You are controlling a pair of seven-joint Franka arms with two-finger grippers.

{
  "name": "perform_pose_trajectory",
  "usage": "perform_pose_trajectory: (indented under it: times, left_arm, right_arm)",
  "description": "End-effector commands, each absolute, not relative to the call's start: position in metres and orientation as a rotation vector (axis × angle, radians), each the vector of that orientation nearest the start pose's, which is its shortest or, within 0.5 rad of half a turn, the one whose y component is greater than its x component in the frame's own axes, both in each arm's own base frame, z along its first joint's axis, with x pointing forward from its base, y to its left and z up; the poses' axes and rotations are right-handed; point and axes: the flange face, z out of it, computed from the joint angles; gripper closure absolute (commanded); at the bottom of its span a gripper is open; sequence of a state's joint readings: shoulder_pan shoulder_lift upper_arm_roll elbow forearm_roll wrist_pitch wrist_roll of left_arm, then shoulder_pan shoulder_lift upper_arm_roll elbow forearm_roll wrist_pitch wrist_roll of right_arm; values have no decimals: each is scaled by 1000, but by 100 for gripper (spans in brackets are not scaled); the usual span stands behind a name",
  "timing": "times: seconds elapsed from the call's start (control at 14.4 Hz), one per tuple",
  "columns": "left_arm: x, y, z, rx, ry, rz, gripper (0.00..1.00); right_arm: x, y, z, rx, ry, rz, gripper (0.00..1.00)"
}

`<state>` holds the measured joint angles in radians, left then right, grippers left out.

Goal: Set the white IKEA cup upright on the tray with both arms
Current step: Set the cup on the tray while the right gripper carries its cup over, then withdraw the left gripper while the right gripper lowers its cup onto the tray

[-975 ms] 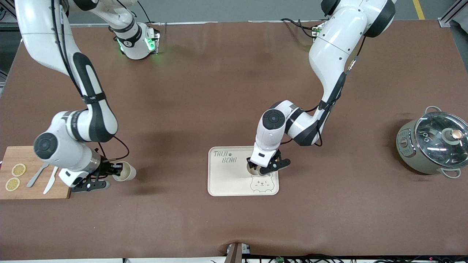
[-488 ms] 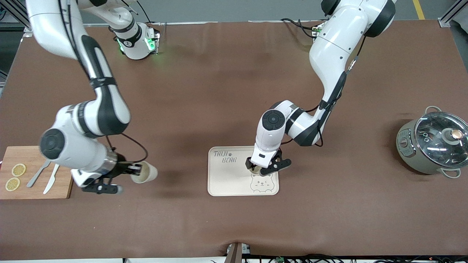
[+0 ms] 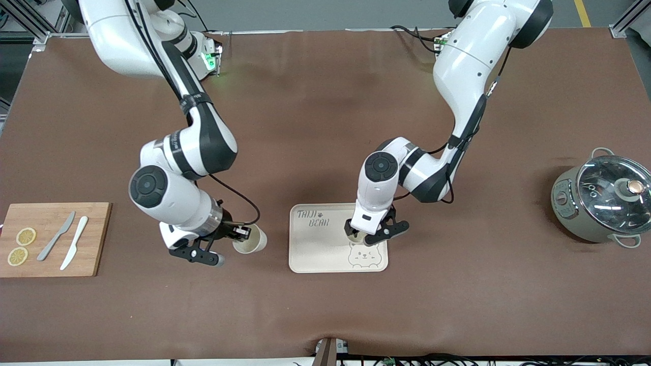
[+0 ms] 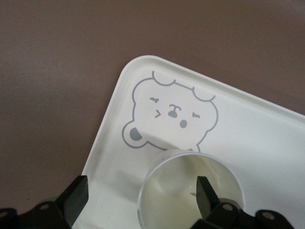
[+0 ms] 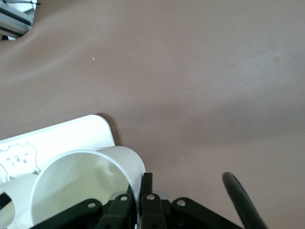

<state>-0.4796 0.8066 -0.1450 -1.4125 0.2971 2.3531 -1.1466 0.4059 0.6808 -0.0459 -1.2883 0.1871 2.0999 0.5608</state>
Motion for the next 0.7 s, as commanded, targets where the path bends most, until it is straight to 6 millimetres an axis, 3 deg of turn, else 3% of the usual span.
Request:
perform_pose_trajectory:
  times: [0.0,0.21,0.42,0.63]
  left_arm:
    - [617,-407,258,-3052,-621,-281,0]
    - [629,-393,286,-3008,-667,-211,0]
    - [648,-346,349,-3082,-618,-106,0]
    - [669,-277,379,-3115,-491,-18,0]
  right_arm:
    - [701,308,354,-2894,475,-131,100]
    - [698,339,336,-2877,510,-153,100]
    - [695,364,318,-2839,555,-198,100]
    - [689,379,300,-2837,546,-206,100]
